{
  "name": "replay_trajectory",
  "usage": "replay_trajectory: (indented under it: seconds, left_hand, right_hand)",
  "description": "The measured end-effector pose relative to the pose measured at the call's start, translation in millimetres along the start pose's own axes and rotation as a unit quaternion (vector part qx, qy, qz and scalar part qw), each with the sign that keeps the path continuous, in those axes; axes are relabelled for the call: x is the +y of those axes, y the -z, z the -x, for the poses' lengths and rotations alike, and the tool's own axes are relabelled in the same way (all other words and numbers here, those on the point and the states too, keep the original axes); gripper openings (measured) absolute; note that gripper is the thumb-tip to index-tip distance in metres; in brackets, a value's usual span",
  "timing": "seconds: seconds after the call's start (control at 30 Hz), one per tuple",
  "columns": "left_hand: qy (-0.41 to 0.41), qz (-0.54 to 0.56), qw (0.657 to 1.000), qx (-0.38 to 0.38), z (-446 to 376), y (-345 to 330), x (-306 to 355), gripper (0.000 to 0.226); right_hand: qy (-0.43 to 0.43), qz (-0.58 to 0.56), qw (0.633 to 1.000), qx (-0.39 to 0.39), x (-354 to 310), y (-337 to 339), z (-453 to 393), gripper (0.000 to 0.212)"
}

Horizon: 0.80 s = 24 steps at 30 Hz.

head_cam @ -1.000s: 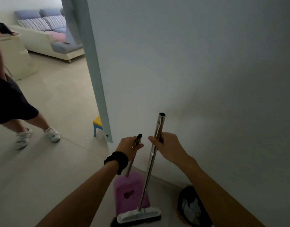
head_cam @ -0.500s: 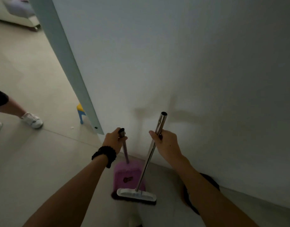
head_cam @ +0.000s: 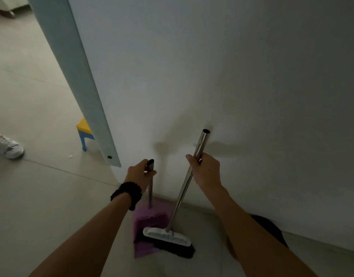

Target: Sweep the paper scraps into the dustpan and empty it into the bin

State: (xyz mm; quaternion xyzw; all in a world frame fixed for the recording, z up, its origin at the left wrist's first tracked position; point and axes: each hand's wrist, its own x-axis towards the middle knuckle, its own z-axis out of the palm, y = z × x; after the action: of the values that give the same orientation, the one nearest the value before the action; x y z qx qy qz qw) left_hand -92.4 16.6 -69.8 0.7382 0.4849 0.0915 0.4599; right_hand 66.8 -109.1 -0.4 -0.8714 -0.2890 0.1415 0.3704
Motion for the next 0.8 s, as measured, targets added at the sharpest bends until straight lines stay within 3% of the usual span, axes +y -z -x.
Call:
replay_trajectory:
  seconds: [0.17, 0.37, 0.53, 0.7, 0.8]
  left_hand:
    - [-0.026, 0.009, 1.0, -0.004, -28, -4, 11, 0.026]
    - [-0.046, -0.032, 0.998, 0.0, -31, -7, 9, 0.017]
    - [-0.051, -0.029, 0.998, -0.038, -24, 4, -9, 0.024]
    - [-0.039, -0.03, 0.996, -0.076, -17, 16, -17, 0.051]
    - [-0.056, -0.033, 0.994, -0.086, -14, 23, -18, 0.052]
  right_hand:
    - [-0.027, -0.003, 0.999, 0.018, 5, -13, -13, 0.018]
    - [-0.051, 0.024, 0.998, 0.028, 9, -22, -8, 0.033]
    - [-0.056, 0.039, 0.998, 0.014, 0, -23, -6, 0.035]
    - [-0.078, 0.035, 0.996, -0.006, -11, -25, -6, 0.052]
    - [-0.078, 0.027, 0.997, -0.01, -17, -23, -3, 0.06]
